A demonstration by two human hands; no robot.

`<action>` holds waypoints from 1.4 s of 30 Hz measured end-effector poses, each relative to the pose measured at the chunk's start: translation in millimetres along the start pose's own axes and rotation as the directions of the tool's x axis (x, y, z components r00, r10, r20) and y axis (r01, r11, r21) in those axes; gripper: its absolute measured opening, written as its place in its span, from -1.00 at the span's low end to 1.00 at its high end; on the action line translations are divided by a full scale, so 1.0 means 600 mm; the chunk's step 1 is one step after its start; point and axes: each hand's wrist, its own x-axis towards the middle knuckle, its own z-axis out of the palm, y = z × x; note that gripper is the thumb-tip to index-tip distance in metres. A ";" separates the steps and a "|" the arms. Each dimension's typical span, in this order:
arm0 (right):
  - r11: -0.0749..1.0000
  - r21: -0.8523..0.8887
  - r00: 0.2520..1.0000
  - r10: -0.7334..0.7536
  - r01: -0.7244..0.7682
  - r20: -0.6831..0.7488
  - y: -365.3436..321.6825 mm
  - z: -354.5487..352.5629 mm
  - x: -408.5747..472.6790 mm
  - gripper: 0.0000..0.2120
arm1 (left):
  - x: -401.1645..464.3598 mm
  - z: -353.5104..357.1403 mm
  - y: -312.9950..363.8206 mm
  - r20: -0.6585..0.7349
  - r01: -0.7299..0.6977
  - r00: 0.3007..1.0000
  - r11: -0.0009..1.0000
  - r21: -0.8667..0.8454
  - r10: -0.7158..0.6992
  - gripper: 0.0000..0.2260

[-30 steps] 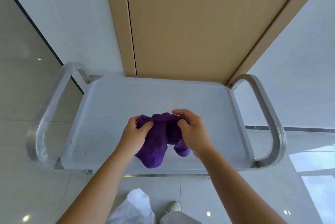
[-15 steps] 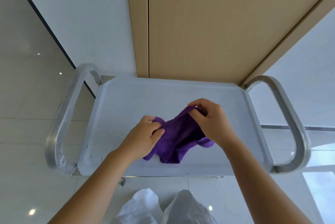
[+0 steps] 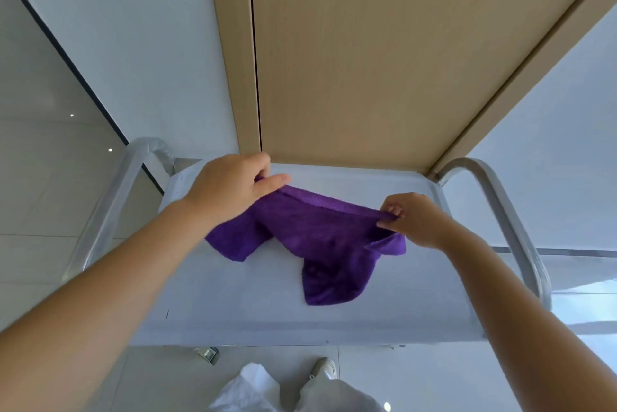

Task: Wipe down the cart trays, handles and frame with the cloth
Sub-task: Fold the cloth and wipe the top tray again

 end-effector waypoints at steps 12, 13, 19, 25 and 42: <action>0.945 0.315 0.771 0.139 0.083 -0.621 0.000 -0.110 0.034 -0.67 | 0.102 -0.077 -0.033 -0.049 -0.006 0.998 0.923 0.384 0.027 -0.65; 0.940 0.328 0.763 0.145 0.092 -0.630 -0.002 -0.111 0.036 -0.67 | 0.102 -0.079 -0.033 -0.036 -0.007 0.999 0.916 0.400 0.023 -0.65; 0.919 0.372 0.766 0.146 0.128 -0.626 0.032 -0.073 0.015 -0.74 | 0.047 -0.048 -0.059 0.003 -0.159 0.985 0.888 0.432 0.175 -0.55; 0.938 0.345 0.932 0.134 -0.010 -0.337 0.138 0.086 -0.074 -0.72 | -0.155 0.061 -0.060 0.403 -0.415 0.879 0.824 0.386 0.254 -0.69; 0.959 0.199 0.978 0.210 -0.204 -0.011 0.179 0.139 -0.078 -0.75 | -0.211 0.143 -0.062 0.547 0.596 0.722 0.782 -0.179 -0.425 -0.77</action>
